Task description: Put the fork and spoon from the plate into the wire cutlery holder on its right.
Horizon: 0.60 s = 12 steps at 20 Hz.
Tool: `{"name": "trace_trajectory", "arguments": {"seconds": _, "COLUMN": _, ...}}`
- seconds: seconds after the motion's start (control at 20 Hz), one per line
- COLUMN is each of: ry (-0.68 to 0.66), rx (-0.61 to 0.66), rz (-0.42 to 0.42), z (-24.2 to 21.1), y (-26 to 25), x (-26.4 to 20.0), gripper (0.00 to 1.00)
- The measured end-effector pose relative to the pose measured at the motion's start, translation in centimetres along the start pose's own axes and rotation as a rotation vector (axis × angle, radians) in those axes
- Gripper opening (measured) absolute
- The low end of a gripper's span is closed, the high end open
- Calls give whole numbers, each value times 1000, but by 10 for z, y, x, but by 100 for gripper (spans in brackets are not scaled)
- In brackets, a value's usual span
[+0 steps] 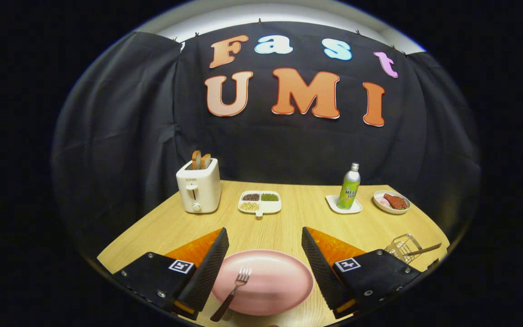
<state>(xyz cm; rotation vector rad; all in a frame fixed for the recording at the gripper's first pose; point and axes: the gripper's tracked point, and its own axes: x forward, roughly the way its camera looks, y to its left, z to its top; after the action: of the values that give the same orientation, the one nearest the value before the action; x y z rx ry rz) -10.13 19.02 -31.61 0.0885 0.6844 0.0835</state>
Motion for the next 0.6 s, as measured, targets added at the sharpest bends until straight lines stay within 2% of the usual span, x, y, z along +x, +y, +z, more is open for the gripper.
{"name": "trace_trajectory", "arguments": {"seconds": 0.3, "ry": 207, "rx": 29, "rz": 56, "z": -82, "y": 24, "x": 15, "gripper": 97}}
{"name": "trace_trajectory", "arguments": {"seconds": 0.6, "ry": 326, "rx": 21, "rz": 70, "z": -122, "y": 29, "x": 18, "gripper": 97}}
